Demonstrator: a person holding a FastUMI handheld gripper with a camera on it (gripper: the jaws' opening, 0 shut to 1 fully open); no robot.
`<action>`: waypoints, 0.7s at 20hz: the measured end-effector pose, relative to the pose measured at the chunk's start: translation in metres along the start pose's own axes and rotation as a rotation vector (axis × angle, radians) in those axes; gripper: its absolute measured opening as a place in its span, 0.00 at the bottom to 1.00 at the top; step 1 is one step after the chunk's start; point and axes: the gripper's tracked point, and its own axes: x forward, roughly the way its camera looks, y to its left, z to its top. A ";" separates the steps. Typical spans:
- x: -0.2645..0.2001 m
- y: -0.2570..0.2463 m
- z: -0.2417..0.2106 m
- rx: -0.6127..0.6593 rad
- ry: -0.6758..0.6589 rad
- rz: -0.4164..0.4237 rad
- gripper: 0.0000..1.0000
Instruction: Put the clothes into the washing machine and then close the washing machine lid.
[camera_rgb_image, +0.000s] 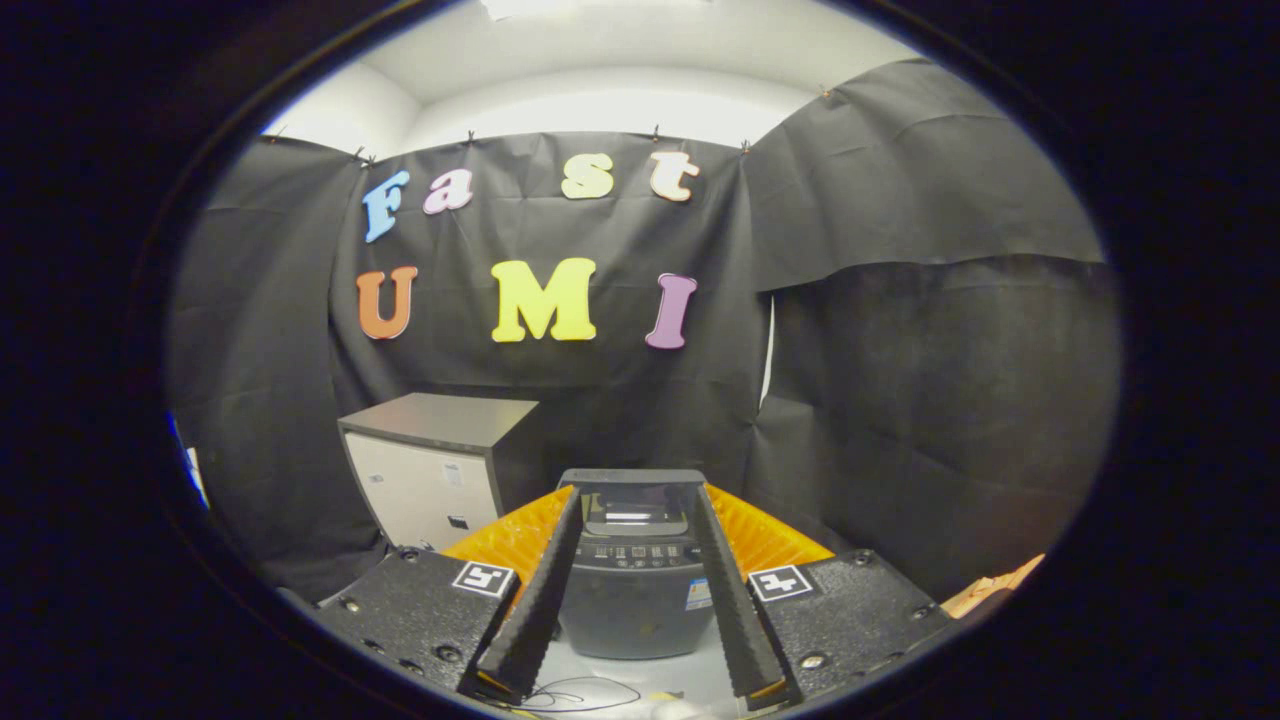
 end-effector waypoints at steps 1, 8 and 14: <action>0.001 0.000 -0.001 0.000 0.001 0.001 0.71; 0.007 -0.008 -0.004 0.003 0.007 0.008 0.72; 0.024 -0.027 -0.011 0.018 0.018 0.024 0.71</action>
